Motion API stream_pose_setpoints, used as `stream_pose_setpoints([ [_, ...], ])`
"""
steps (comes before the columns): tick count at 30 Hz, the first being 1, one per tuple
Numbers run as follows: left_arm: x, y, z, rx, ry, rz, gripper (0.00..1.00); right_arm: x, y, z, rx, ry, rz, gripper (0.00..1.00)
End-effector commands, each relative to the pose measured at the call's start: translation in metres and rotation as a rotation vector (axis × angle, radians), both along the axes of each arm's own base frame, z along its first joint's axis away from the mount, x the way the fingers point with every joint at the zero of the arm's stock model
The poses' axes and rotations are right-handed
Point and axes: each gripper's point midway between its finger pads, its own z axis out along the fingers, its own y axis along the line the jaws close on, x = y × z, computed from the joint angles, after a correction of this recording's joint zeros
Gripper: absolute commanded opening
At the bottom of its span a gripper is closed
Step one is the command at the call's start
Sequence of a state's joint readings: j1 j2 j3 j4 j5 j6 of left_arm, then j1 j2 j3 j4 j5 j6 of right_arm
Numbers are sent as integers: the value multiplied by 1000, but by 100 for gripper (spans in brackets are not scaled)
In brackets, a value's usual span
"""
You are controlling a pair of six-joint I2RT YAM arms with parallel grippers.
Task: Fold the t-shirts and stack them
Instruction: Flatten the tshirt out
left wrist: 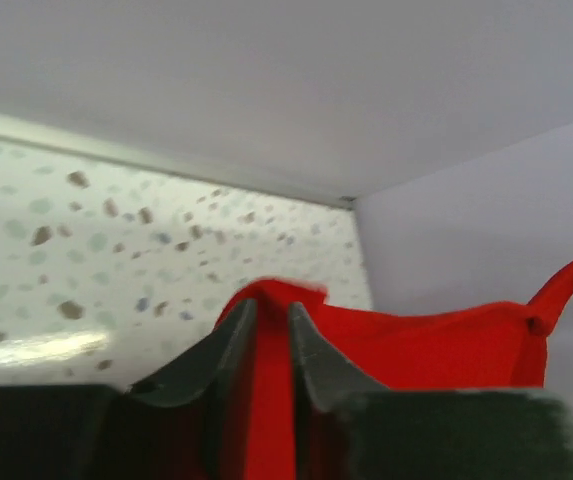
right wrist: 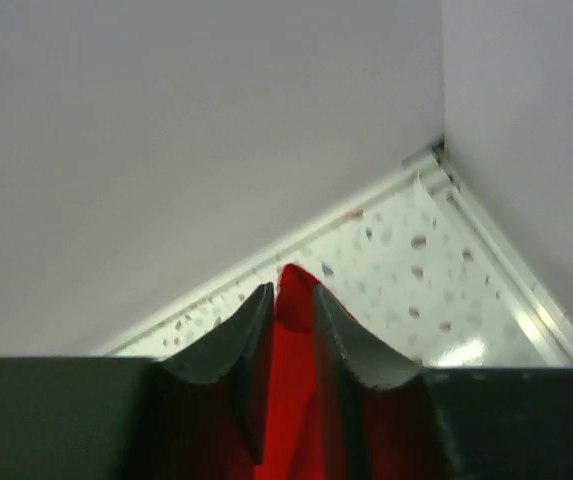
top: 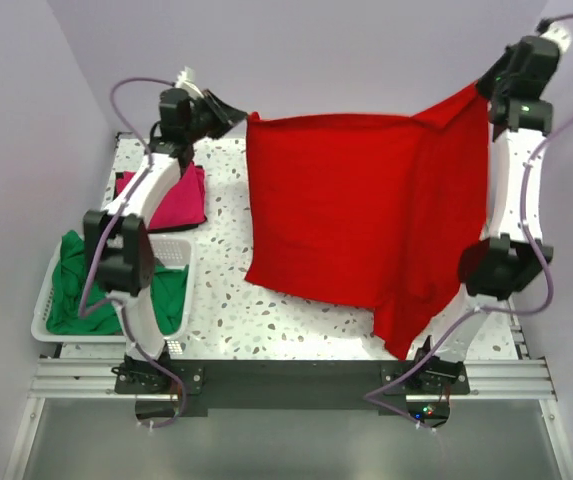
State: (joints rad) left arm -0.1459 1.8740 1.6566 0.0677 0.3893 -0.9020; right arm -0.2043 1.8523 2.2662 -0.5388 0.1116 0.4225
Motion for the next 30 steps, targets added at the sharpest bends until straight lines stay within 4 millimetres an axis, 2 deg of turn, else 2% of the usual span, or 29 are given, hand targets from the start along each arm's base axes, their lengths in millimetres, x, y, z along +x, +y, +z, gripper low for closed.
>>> stream_pose_setpoints([
  [1, 42, 0, -55, 46, 67, 7, 32, 6, 7, -30, 40, 103, 10, 31],
  [2, 48, -2, -71, 55, 103, -1, 39, 9, 10, -43, 45, 142, 19, 50],
  [3, 59, -7, -86, 52, 121, -17, 49, 14, 13, -55, 50, 174, 35, 64],
  [5, 54, -14, -103, 61, 179, -47, 52, 6, 18, -73, 52, 241, 56, 86],
  [6, 53, -16, -104, 66, 177, -53, 53, 7, 20, -73, 51, 241, 59, 88],
  [7, 46, -19, -104, 76, 180, -63, 55, 5, 21, -91, 49, 280, 70, 90],
  [8, 39, -24, -106, 99, 183, -80, 56, -7, 25, -81, 44, 261, 78, 92],
  [9, 31, -25, -116, 117, 208, -83, 58, -13, 27, -109, 60, 325, 84, 92],
  [10, 22, -26, -106, 130, 197, -83, 59, -19, 32, -112, 67, 327, 103, 92],
  [11, 13, -31, -110, 152, 210, -97, 59, -31, 36, -107, 69, 315, 111, 92],
  [12, 6, -33, -112, 161, 216, -105, 59, -38, 39, -115, 77, 332, 120, 92],
  [13, -7, -34, -118, 172, 235, -111, 60, -47, 42, -148, 97, 401, 124, 92],
  [14, -16, -39, -125, 192, 251, -128, 60, -58, 47, -149, 103, 406, 128, 92],
  [15, -26, -39, -133, 204, 277, -130, 60, -70, 50, -183, 132, 480, 126, 92],
  [18, -45, -48, -154, 230, 323, -162, 61, -93, 57, -210, 163, 531, 131, 92],
  [19, -50, -51, -156, 232, 331, -174, 61, -105, 60, -234, 182, 584, 128, 92],
  [21, -58, -51, -170, 241, 375, -183, 61, -124, 64, -258, 199, 639, 126, 92],
  [23, -64, -52, -179, 263, 403, -195, 61, -134, 66, -272, 208, 671, 123, 92],
  [24, -66, -52, -184, 271, 417, -197, 61, -143, 71, -288, 231, 704, 143, 93],
  [26, -69, -50, -200, 295, 451, -208, 61, -150, 74, -302, 259, 736, 140, 93],
  [27, -69, -49, -209, 307, 468, -212, 61, -156, 78, -317, 291, 765, 138, 93],
  [30, -71, -48, -230, 341, 512, -232, 61, -162, 85, -339, 351, 804, 135, 93],
])
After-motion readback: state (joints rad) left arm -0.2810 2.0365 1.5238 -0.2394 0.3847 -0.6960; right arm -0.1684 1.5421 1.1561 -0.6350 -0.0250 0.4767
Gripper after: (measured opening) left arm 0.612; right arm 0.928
